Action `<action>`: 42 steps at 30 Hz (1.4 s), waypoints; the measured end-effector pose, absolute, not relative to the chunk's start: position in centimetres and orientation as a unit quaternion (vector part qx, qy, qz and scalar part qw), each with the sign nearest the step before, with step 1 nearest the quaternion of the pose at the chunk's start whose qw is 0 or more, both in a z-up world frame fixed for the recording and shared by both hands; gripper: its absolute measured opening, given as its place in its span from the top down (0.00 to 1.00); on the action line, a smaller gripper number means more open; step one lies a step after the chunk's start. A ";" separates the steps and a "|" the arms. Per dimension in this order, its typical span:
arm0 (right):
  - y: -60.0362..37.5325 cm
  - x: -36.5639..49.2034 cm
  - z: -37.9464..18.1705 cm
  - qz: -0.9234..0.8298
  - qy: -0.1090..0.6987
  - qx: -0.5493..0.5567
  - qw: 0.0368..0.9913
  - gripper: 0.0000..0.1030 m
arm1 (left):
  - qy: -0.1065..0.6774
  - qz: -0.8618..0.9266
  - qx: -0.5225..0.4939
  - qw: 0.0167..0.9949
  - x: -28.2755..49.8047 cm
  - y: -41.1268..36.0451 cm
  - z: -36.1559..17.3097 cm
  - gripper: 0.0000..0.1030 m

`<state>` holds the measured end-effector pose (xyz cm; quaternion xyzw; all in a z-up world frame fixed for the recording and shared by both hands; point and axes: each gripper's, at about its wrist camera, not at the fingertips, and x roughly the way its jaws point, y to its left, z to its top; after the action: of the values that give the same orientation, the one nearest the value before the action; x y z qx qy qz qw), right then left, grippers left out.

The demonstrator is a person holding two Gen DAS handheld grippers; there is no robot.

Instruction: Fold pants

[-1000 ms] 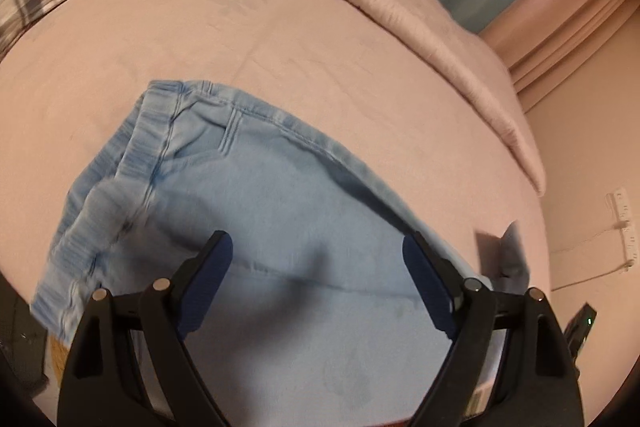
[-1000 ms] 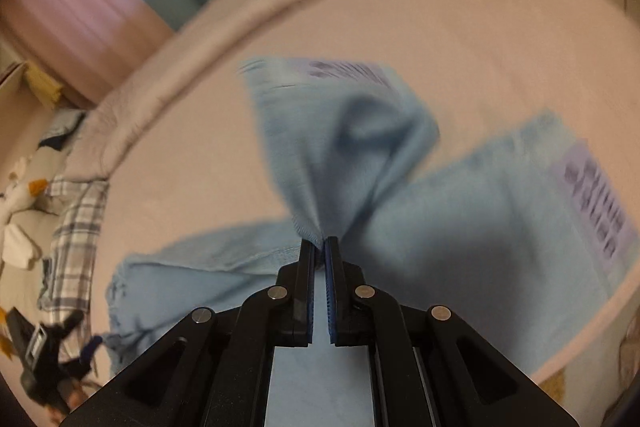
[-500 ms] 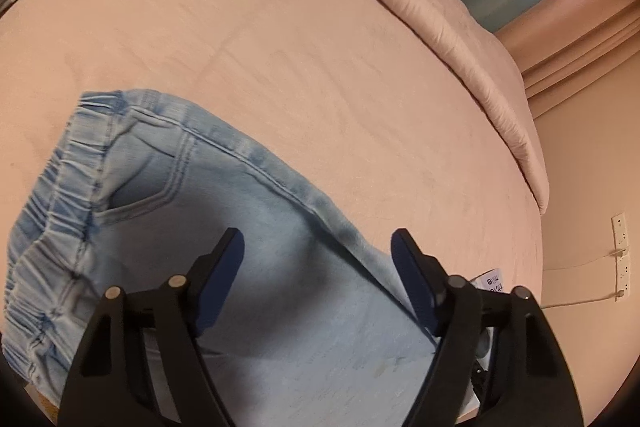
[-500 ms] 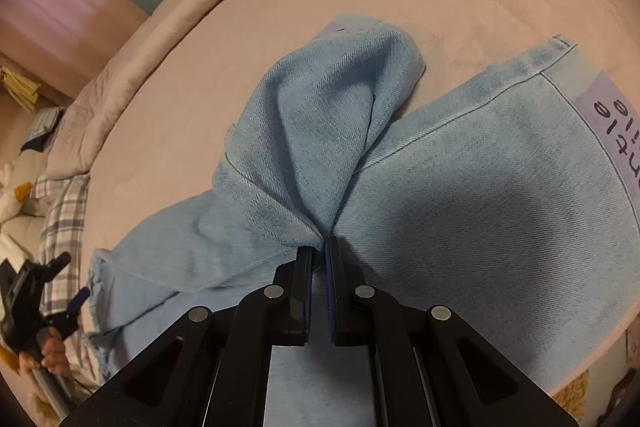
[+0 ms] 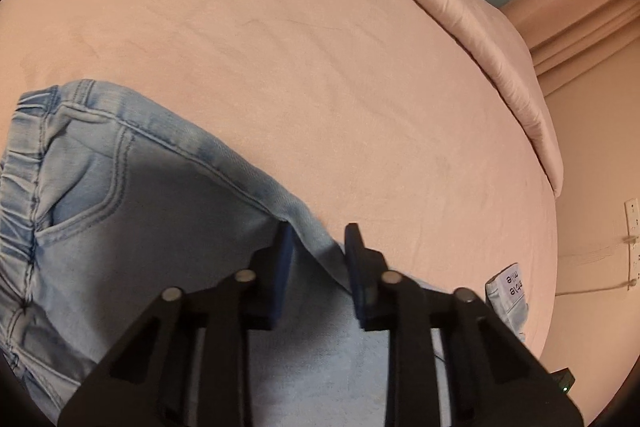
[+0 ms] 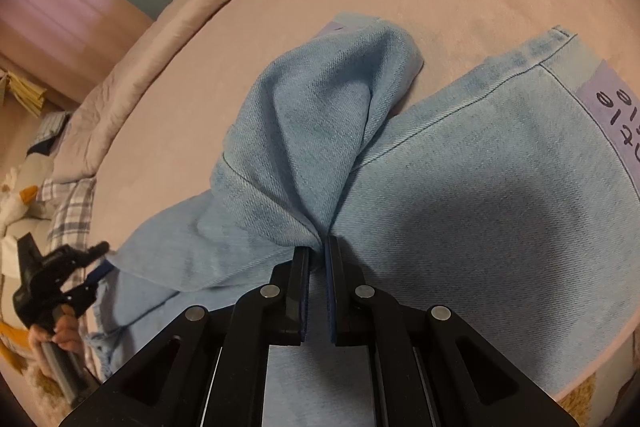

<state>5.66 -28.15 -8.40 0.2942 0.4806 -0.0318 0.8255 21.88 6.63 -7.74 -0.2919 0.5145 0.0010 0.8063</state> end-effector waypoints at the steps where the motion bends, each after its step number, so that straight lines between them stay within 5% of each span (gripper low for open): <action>1: -28.2 5.7 -8.4 -0.031 0.480 0.295 0.825 0.95 | 0.513 0.000 -0.292 0.807 21.8 6.6 -7.8 0.82; 7: -28.1 5.6 -8.3 -0.032 0.481 0.289 0.827 0.95 | 0.491 -0.002 -0.296 0.820 20.4 6.8 -7.0 0.91; 25: -27.9 4.3 -5.7 -0.039 0.469 0.274 0.839 0.95 | 0.404 -0.028 -0.286 0.869 10.5 5.5 -0.9 0.93; 42: -28.3 1.9 -2.1 -0.049 0.409 0.267 0.871 0.95 | 0.386 -0.060 -0.289 0.874 3.6 4.9 -0.9 0.93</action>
<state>1.93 -28.30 -2.12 0.2674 0.4092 -0.0485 0.8710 3.58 4.94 -0.86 -0.2889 0.3862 -0.0604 0.8739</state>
